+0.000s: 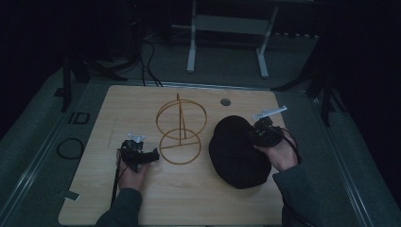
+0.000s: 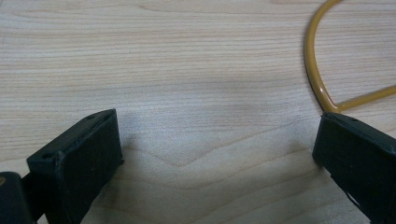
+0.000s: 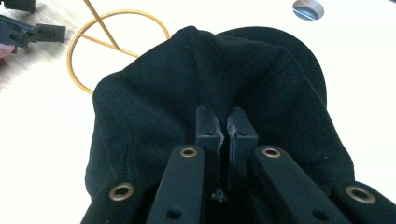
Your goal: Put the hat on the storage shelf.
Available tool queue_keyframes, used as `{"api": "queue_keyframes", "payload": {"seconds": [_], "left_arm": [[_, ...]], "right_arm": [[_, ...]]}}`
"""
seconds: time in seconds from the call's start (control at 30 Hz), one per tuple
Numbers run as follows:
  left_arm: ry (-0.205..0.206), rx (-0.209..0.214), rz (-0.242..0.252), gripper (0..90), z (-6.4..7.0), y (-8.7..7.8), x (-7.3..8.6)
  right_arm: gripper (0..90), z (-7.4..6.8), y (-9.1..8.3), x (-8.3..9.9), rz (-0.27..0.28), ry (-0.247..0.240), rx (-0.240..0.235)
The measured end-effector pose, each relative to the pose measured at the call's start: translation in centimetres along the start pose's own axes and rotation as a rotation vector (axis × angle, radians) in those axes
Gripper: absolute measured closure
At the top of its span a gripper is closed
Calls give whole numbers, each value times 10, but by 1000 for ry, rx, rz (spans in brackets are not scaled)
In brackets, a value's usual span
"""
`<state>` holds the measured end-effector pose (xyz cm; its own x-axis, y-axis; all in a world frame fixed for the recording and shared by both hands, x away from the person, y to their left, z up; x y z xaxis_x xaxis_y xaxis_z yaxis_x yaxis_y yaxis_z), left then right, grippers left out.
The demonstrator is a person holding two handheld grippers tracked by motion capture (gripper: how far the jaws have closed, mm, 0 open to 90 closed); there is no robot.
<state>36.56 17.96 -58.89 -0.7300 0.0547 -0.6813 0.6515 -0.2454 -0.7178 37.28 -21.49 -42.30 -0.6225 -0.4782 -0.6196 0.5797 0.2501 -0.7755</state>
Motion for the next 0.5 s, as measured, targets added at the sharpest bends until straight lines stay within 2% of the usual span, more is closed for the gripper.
{"api": "queue_keyframes", "payload": {"seconds": [0.37,0.5], "left_arm": [[0,0,0,7,0,0,0],[0,0,0,7,0,0,0]], "right_arm": [[860,4,-12,-11,20,-30,22],[861,4,-17,-17,28,-69,27]]}}
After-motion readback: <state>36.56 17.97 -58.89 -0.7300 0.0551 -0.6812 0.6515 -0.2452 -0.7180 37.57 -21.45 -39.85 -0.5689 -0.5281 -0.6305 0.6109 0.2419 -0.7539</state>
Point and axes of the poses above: each handheld gripper's, and its own axes: y roughly forward along the jaws, x roughly out of its underside, z roughly to its right, the point moved 3 cm from there along y, roughly forward along the jaws, and after that the axes turned 11 degrees about x, right-handed, at the moved point
